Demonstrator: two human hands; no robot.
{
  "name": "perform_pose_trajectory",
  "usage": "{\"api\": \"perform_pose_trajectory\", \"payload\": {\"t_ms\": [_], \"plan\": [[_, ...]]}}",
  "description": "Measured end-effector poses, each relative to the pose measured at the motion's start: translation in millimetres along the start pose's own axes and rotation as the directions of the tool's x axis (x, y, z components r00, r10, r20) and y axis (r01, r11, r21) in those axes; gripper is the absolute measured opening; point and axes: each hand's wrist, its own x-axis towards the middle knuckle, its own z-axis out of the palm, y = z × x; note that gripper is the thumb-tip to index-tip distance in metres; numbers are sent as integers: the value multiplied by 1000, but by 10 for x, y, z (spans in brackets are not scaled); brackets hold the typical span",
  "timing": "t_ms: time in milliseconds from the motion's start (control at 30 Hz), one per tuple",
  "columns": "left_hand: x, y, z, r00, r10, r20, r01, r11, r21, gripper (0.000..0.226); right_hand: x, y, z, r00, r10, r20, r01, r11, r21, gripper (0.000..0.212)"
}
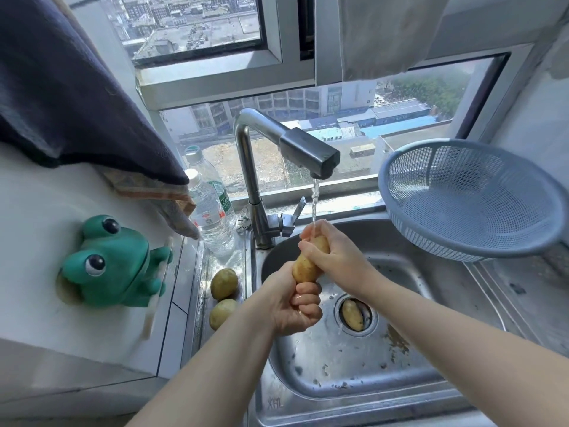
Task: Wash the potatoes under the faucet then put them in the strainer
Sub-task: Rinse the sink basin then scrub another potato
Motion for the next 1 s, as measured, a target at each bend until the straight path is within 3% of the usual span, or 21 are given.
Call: {"api": "perform_pose_trajectory", "payload": {"t_ms": [200, 367, 533, 600, 667, 800, 900, 1000], "plan": [[-33, 56, -7, 1000, 23, 13, -24, 997, 71, 49, -22, 26, -30, 993, -96, 73, 109, 972, -209, 33], [-51, 31, 121, 992, 122, 30, -122, 992, 12, 51, 50, 19, 0, 989, -99, -113, 67, 964, -259, 25], [-17, -52, 158, 970, 234, -61, -235, 972, -21, 59, 141, 36, 50, 977, 10, -212, -46, 985, -164, 48], [-12, -93, 170, 922, 373, -102, -363, 926, 105, 42, 171, 75, 78, 973, 81, -218, -120, 978, -173, 53], [37, -118, 174, 843, 522, -127, -449, 814, 368, 22, 198, 155, 116, 957, 191, -218, -220, 968, -117, 53], [139, -181, 125, 728, 679, -88, -509, 623, 594, 48, 214, 193, 150, 906, 378, -192, -356, 924, 141, 49], [173, -132, 103, 623, 780, -55, -652, 556, 515, 37, 164, 133, 126, 873, 464, -151, -421, 873, 247, 45], [203, -46, 134, 632, 763, -136, -693, 635, 341, 29, 119, 116, 106, 902, 416, -116, -389, 899, 199, 49]]}}
